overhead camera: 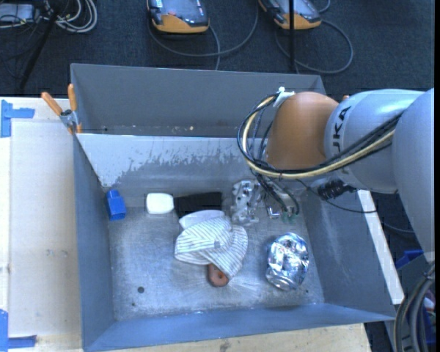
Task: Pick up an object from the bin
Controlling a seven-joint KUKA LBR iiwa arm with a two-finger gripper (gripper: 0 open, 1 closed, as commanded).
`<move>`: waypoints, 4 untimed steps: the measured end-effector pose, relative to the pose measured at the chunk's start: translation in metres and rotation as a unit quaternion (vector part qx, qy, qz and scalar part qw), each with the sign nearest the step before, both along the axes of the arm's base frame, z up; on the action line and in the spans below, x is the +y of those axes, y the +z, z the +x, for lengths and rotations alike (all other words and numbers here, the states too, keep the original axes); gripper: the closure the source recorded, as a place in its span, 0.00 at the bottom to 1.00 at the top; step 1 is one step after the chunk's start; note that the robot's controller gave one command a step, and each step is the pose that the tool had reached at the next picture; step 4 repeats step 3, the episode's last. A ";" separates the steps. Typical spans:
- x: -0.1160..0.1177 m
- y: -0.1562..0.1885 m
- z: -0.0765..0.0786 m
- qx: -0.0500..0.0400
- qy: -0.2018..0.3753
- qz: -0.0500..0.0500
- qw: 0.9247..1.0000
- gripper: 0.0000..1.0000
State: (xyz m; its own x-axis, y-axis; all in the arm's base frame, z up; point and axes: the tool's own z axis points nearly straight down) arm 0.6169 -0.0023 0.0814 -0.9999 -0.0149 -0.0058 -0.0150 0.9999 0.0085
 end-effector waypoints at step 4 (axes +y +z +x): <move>-0.023 0.163 -0.025 -0.002 0.044 -0.005 0.999 1.00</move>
Offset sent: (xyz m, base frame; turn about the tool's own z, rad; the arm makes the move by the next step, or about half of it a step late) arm -0.0123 -0.0145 -0.0114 -0.0338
